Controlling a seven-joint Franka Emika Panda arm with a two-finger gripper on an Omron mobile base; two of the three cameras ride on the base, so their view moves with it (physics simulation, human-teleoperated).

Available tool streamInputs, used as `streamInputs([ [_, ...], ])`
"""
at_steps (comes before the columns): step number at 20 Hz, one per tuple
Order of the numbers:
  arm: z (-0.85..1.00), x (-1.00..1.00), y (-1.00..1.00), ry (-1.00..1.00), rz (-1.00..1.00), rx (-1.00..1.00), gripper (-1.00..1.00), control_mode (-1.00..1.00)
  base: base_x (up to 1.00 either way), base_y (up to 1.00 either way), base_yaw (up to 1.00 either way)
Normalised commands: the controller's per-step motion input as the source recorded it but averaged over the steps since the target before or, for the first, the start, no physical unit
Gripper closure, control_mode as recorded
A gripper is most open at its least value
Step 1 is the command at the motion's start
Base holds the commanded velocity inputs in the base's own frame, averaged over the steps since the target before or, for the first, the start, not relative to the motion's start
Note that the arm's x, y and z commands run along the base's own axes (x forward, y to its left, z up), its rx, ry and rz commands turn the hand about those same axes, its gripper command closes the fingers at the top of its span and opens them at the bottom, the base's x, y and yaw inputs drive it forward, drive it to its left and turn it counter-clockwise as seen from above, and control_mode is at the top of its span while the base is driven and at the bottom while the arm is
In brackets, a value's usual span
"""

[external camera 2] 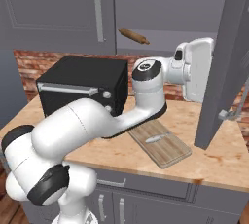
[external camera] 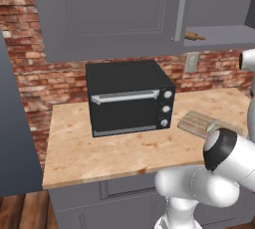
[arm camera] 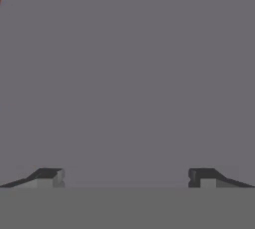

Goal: Open the cabinet, retrieve the rolling pin, and place it next to the meat on the cutting board to prepare for tenderizing.

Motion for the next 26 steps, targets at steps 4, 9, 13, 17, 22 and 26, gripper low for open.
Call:
streamInputs([
  [4,-0.04,0.16,-0.21,0.00,0.00,0.00,-1.00,-1.00,0.00,0.00,0.00],
  [9,-0.01,0.12,-0.18,0.01,0.00,0.01,-1.00,-1.00,0.00,0.00,0.00],
  [13,0.00,0.10,-0.18,0.00,0.00,0.04,-1.00,-1.00,0.00,0.00,0.00],
  [17,0.04,0.00,0.40,-0.03,0.00,0.12,-1.00,-1.00,0.00,0.00,0.00],
  [22,0.14,0.01,0.81,-0.07,0.00,0.10,-1.00,-1.00,0.00,0.00,0.00],
  [26,0.21,0.00,0.64,-0.16,0.00,0.14,-1.00,-1.00,0.00,0.00,0.00],
])
